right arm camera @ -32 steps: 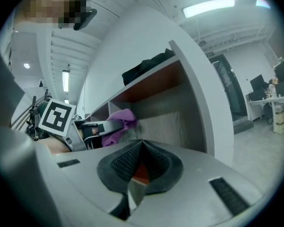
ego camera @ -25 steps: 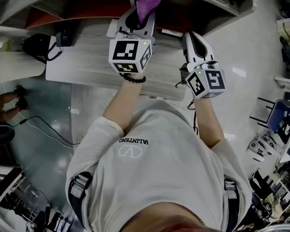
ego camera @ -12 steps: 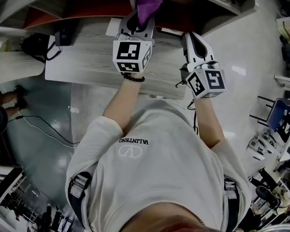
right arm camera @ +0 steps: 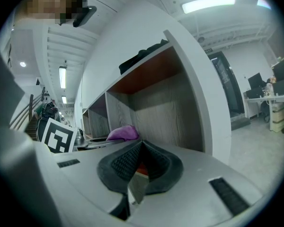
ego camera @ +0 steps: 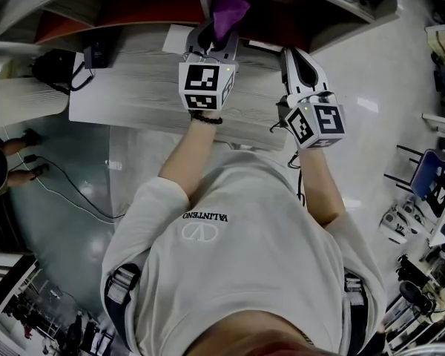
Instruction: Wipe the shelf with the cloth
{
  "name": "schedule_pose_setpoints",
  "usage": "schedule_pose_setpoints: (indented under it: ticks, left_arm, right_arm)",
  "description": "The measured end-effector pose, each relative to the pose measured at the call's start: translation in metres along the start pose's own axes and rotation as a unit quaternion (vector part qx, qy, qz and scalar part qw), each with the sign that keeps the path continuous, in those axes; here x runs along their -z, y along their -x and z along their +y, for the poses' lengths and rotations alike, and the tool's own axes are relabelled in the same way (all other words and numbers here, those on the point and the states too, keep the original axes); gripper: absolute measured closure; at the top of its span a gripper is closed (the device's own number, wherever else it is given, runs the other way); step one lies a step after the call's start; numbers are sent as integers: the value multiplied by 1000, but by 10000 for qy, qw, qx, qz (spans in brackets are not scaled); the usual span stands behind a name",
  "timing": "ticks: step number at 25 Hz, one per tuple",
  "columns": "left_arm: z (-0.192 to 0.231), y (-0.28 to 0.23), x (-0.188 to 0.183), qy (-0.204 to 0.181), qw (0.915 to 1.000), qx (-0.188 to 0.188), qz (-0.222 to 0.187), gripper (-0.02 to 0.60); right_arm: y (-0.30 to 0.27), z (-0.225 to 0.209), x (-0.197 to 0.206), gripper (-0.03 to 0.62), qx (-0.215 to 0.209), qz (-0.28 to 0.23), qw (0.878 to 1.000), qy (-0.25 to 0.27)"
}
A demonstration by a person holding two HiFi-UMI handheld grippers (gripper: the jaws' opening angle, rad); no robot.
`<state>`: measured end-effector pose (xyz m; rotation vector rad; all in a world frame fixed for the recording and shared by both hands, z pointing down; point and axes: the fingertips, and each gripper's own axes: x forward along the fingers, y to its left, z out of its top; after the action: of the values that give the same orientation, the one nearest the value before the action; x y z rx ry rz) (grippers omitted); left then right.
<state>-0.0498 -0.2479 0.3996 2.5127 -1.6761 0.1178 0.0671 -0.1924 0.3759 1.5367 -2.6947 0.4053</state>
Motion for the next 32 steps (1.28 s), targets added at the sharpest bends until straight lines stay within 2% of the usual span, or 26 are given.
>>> schedule_pose_setpoints:
  ticks: [32]
  left_arm:
    - [7, -6, 62, 44, 9994, 80, 327, 485]
  right_arm:
    - [-9, -10, 35, 595, 229, 347, 9991, -64]
